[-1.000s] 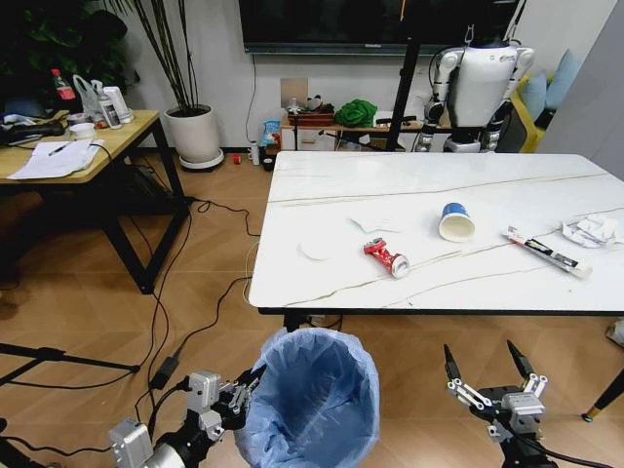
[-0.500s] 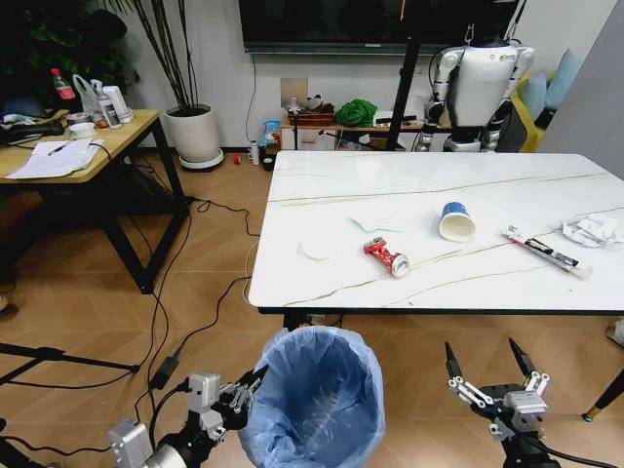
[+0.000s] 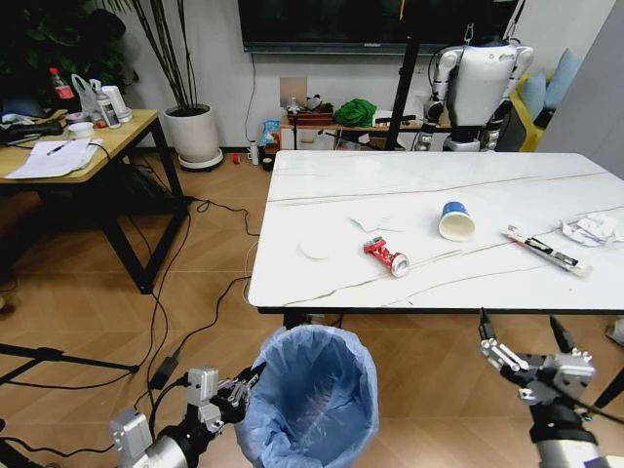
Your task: Pick up the trash bin and place the trash from the table into it.
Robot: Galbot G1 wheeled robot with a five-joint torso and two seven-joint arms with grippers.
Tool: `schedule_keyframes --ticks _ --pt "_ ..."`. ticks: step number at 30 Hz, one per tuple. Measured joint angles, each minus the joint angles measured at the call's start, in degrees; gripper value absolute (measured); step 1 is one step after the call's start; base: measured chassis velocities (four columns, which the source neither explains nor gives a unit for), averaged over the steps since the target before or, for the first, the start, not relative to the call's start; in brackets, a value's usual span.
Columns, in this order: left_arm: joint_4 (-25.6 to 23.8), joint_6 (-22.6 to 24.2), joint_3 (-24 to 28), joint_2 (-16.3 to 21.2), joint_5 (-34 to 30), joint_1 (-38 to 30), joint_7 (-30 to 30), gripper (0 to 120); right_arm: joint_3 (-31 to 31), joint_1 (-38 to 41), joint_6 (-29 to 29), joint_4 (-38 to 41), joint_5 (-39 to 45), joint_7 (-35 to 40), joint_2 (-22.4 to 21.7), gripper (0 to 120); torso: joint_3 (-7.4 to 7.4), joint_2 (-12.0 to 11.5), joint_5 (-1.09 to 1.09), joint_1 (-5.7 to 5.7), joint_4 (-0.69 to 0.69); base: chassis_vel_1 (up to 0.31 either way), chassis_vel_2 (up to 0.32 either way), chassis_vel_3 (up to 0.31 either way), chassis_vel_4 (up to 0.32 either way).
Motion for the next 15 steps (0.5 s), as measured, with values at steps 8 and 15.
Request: schedule_keyframes --ticks 8,15 --pt "-0.39 1.03 -0.03 -0.93 1.23 -0.31 0.46 0 -0.52 -0.01 0.19 -0.76 0.58 -0.42 0.58 100 -0.03 -0.05 -0.01 -0.02 -0.01 0.0 0.0 0.0 0.0" --pt "-0.4 1.71 0.01 -0.7 1.39 -0.54 -0.23 0 -0.69 -0.37 0.23 -0.8 0.09 -0.75 1.12 100 -0.04 -0.07 -0.01 -0.03 -0.01 0.0 0.0 0.0 0.0"
